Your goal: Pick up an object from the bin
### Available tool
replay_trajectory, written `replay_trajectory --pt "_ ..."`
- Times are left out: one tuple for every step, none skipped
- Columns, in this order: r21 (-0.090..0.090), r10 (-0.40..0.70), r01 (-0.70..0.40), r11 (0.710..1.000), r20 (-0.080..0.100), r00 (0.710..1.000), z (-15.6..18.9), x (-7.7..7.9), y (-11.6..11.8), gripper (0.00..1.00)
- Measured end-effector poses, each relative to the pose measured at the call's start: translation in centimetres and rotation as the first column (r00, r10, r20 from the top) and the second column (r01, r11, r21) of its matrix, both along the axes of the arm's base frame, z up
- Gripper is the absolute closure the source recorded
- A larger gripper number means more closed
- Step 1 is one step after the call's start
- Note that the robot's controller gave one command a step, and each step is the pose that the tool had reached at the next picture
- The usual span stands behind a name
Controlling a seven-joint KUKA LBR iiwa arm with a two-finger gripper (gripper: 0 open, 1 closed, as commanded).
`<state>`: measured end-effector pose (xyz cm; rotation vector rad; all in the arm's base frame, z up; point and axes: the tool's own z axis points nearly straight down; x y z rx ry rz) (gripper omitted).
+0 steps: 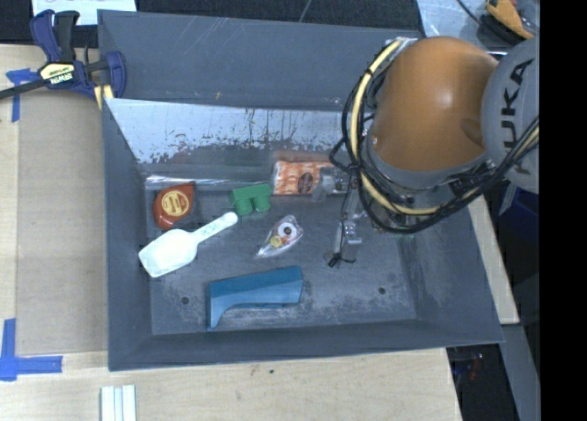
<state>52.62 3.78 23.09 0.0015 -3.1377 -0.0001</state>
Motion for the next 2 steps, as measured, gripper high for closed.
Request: replay_trajectory --pt "0.000 -0.002 0.002 1.000 0.008 1.000 0.3 0.2 0.0 0.00" --pt "-0.001 0.191 -0.191 0.982 0.011 0.982 -10.8 -1.0 4.6 0.00"
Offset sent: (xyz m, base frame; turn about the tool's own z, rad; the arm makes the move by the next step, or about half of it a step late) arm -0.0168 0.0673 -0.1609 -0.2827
